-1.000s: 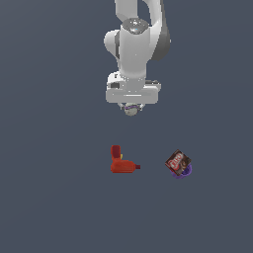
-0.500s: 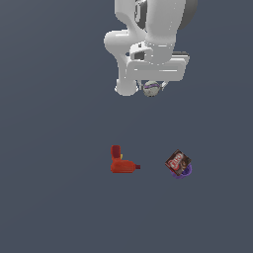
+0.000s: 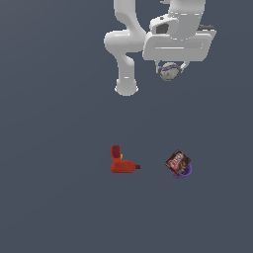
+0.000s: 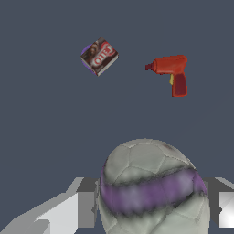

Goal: Pick up a designated object from a clutter of objects.

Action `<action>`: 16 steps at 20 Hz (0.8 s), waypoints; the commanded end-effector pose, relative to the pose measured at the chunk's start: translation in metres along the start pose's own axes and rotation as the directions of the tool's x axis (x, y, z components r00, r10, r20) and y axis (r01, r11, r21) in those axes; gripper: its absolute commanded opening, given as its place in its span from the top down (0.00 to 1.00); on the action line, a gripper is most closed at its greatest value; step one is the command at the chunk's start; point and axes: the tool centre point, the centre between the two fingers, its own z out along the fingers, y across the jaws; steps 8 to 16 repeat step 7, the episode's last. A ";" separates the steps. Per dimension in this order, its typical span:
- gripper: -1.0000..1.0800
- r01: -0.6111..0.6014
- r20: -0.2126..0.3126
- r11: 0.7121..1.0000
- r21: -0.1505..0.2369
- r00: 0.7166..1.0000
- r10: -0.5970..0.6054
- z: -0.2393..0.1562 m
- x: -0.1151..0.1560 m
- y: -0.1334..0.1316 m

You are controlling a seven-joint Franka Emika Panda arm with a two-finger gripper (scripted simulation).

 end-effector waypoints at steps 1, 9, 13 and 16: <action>1.00 -0.001 0.000 1.000 0.001 1.000 0.001 -0.010 -0.002 -0.009; 1.00 -0.001 0.000 1.000 0.001 1.000 0.001 -0.018 -0.004 -0.016; 1.00 -0.001 0.000 1.000 0.001 1.000 0.001 -0.018 -0.004 -0.016; 1.00 -0.001 0.000 1.000 0.001 1.000 0.001 -0.018 -0.004 -0.016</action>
